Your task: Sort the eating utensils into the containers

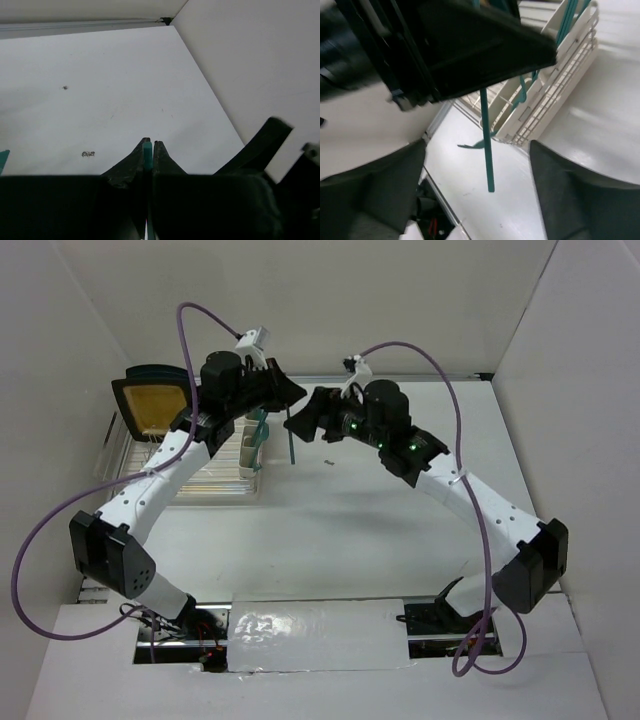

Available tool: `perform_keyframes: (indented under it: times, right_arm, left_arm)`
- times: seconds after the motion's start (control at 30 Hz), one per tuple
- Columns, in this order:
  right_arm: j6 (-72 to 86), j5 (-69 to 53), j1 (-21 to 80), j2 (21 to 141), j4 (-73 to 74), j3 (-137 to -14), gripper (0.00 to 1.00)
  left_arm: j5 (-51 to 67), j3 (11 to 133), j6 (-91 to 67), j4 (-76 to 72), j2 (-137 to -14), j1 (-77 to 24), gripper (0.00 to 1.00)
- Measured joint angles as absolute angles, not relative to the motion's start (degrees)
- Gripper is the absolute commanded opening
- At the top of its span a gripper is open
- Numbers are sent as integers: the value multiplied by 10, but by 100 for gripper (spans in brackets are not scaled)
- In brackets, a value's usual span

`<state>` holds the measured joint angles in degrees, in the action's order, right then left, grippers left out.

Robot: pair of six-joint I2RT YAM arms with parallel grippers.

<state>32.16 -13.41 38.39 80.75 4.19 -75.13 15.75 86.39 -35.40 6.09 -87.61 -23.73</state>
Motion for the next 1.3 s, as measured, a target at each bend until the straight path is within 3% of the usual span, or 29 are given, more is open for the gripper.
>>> perform_keyframes:
  times: [0.03,0.23,0.53,0.83,1.3]
  right_arm:
    - [318,-128,380,808,59,-770,100]
    - [297,-78,318,749,121,-812,100]
    - [294,-20,209,672,144,-712,100]
    - [283,-3,193,751,156,-694,100]
    - [245,24,155,781,135,-711,100]
  left_arm:
    - [161,865,-346,58,-877,-234,0]
    - [215,925,-326,46,-894,-160,0]
    - [277,1011,-254,-73,-910,-45,0]
    - [301,977,-174,-177,-988,-41,0]
    - [303,913,-136,-293,-1079,-52,0]
